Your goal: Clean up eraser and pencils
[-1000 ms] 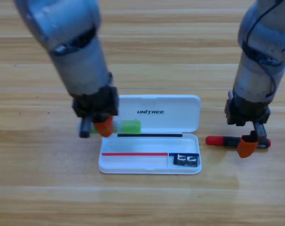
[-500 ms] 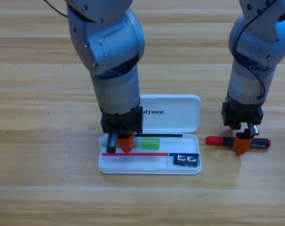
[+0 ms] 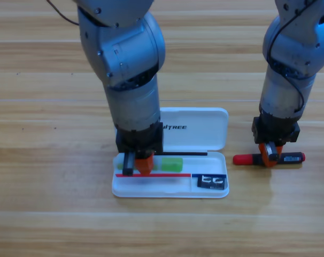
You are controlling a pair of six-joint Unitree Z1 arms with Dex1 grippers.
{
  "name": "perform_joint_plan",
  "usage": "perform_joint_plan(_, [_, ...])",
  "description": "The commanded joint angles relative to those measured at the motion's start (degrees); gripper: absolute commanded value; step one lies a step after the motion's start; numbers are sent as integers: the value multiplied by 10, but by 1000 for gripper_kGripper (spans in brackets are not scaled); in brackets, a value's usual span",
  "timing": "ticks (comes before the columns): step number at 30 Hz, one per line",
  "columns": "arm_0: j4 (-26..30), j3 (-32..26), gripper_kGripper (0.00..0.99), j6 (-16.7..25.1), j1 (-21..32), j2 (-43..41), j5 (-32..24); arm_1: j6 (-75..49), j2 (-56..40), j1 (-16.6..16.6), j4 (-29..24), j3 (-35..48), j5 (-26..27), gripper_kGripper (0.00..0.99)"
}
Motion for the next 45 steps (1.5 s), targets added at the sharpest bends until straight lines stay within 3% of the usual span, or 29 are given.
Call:
perform_joint_plan(1, [-5,3,0,-5,-12,28,-8,-1,9,-14,3,24,7,0])
perform_joint_plan(10, [-11,4,0,-5,-13,35,-12,0,-53,-14,45,29,8,0])
perform_joint_plan(36, [-16,0,0,-4,-15,43,-16,4,-79,13,67,6,7,0])
perform_joint_plan(37, [-15,0,23,-4,-15,43,-17,5,-80,14,67,4,7,0])
perform_joint_plan(38, [-14,0,250,-7,-15,43,-17,6,-80,16,67,3,7,0])
perform_joint_plan(40, [-13,0,845,-11,-15,44,-17,6,-80,18,68,0,7,0])
perform_joint_plan(41, [-13,1,960,-12,-15,43,-17,7,-80,19,69,-1,7,0])
perform_joint_plan(45, [-12,0,990,-13,-15,42,-17,7,-79,20,70,-1,7,0])
